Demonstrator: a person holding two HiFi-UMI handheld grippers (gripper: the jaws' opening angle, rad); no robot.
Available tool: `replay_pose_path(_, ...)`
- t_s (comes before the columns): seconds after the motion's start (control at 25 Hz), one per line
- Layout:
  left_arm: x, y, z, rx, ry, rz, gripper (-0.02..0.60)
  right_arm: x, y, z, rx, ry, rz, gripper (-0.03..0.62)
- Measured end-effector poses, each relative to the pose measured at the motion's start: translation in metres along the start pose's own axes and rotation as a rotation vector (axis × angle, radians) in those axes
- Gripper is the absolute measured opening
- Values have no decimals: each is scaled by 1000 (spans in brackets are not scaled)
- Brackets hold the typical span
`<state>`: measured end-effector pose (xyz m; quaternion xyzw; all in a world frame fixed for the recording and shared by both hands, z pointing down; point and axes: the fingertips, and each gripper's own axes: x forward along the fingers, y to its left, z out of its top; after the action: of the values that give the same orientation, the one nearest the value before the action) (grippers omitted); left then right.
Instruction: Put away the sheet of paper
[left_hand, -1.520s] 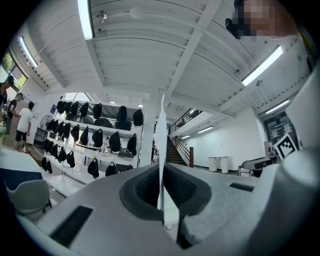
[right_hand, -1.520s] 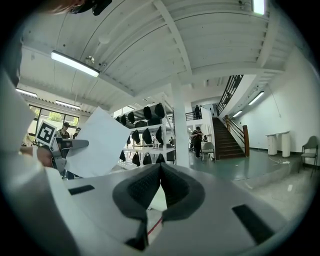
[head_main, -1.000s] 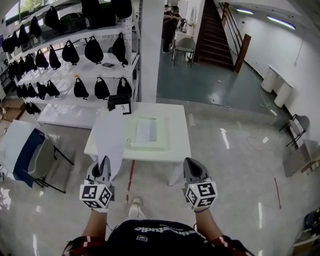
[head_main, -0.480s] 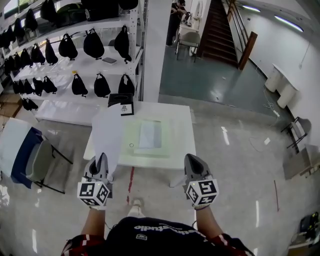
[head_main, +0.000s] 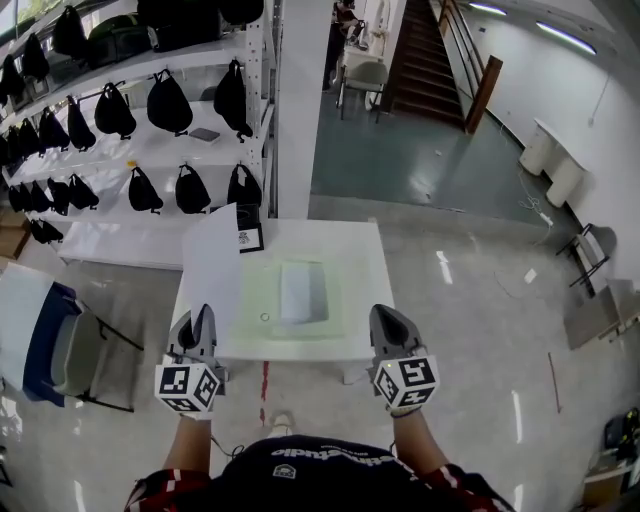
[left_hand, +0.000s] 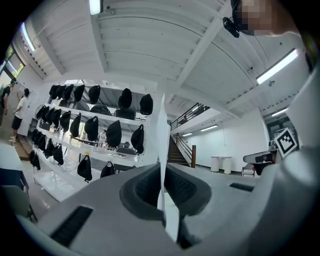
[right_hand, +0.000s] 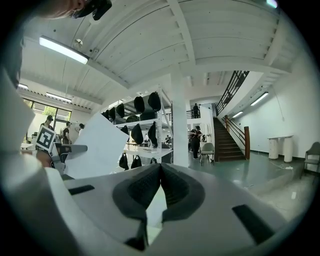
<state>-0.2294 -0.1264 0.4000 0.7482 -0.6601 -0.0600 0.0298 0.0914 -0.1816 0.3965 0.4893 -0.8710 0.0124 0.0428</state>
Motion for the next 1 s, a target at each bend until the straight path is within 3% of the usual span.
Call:
replay_pose_path(0.56, 71, 36, 0, -19, -2, -97, 5, 61, -5, -9, 25, -3, -76, -9)
replay_pose_path(1.0, 95, 40, -13, -32, 14, -168, 5, 78, -2, -15, 6, -2, -128, -9)
